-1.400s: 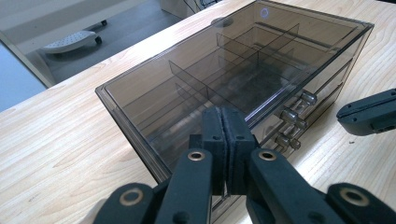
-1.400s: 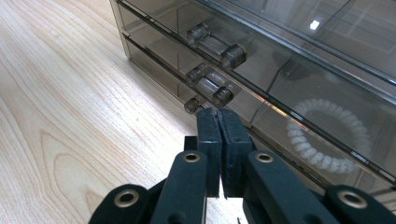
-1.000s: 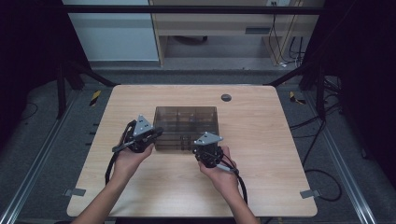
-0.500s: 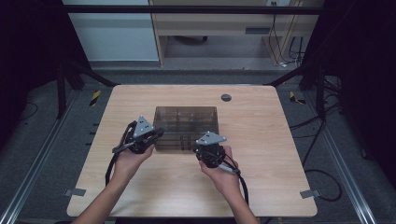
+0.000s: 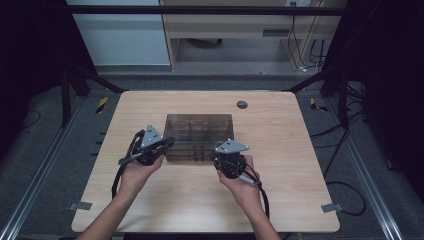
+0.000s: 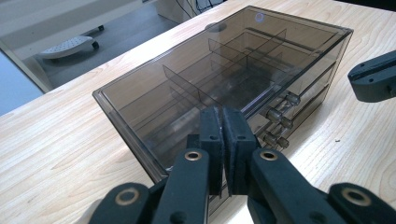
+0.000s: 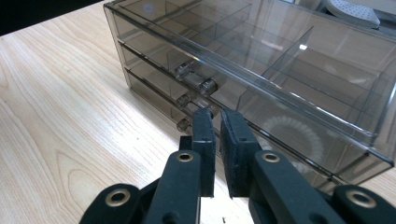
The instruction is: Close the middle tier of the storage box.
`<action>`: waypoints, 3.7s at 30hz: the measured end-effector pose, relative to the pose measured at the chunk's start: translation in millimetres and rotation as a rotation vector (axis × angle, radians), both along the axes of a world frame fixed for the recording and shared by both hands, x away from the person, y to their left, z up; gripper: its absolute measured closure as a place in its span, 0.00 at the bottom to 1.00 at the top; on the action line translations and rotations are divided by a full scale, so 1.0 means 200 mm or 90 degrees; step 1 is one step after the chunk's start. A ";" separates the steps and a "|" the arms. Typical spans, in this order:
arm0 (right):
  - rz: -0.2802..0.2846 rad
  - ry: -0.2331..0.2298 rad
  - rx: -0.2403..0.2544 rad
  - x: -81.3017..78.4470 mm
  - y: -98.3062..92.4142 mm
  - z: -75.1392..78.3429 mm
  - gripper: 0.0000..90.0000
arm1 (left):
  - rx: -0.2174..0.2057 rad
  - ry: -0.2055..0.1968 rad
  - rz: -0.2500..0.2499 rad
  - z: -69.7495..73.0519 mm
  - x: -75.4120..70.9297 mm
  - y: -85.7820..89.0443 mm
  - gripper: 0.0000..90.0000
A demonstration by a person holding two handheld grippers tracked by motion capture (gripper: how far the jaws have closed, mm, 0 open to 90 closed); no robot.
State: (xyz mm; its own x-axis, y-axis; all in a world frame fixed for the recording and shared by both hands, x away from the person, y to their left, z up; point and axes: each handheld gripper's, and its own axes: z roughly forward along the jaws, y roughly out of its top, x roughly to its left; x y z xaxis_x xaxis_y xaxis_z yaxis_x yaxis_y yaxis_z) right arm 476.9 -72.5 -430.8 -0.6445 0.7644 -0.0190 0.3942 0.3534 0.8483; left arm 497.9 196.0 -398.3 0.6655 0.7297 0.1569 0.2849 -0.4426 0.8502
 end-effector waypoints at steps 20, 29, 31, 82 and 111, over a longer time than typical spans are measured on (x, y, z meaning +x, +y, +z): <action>-0.019 -0.014 0.017 0.00 -0.06 0.04 0.92 | -0.019 -0.004 0.009 0.01 -0.04 0.04 0.96; -0.035 -0.023 0.029 0.01 -0.11 0.07 0.85 | -0.024 -0.008 0.021 0.02 -0.03 0.09 0.88; -0.039 -0.024 0.032 0.01 -0.12 0.08 0.83 | -0.032 -0.011 0.027 0.03 -0.04 0.09 0.84; -0.116 -0.045 0.022 0.07 -0.29 0.11 0.08 | -0.057 -0.043 0.099 -0.06 -0.07 0.39 0.07; -0.203 -0.053 0.051 0.09 -0.56 0.09 0.07 | -0.064 -0.057 0.180 -0.12 -0.04 0.66 0.07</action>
State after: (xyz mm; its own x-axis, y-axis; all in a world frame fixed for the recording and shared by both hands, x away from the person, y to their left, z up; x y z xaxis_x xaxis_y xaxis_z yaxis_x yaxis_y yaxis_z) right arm 495.2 -184.8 -412.9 -0.3716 0.9284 0.0068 0.4030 0.1547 0.9020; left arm 490.7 327.2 -421.5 0.4215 0.8985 0.1227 0.3068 -0.2687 0.9131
